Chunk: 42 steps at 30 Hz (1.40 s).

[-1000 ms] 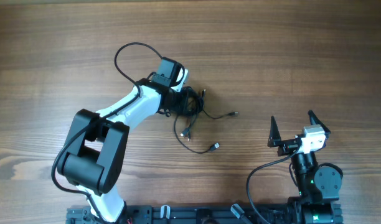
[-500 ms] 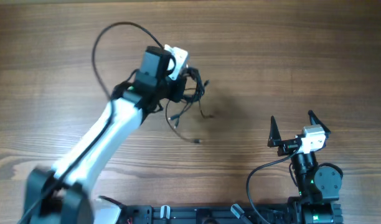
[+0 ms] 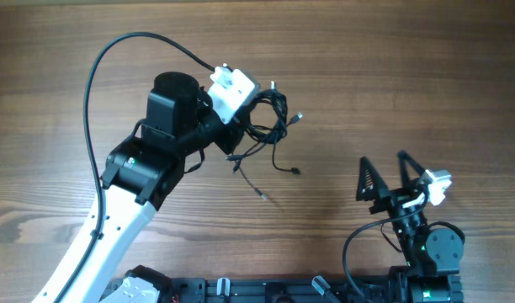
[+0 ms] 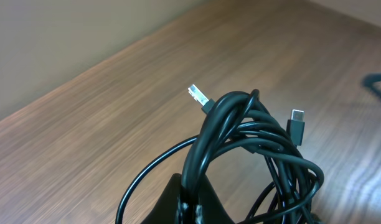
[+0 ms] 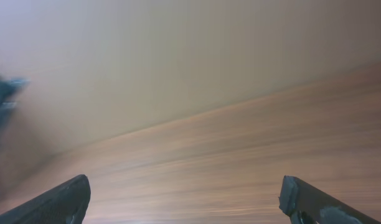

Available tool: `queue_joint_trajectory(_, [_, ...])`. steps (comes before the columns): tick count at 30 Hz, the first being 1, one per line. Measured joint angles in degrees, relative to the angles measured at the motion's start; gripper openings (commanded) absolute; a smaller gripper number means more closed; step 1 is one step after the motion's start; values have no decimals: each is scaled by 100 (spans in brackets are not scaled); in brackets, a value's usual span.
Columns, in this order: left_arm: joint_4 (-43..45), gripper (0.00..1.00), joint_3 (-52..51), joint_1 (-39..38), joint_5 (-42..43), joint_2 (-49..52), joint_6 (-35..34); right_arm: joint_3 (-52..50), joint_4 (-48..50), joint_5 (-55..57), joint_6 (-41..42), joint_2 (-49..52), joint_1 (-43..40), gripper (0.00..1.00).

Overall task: Untangle cables
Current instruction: 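Lift the cable bundle with the left gripper toward the right gripper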

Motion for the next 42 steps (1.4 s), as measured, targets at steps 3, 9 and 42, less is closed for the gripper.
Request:
queue_joint_trajectory(3, [251,4,0,-262,188,0,4,214,-94,-852,24,0,4,100])
queue_joint_trajectory(9, [813,4,0,-820,256,-7,-79,1965,-1952,-2098,-802,186,2,100])
queue_joint_trajectory(42, [1270,4,0,-2273,605,-291,-925,3388,-2920,-2944,-2334,870,4,4])
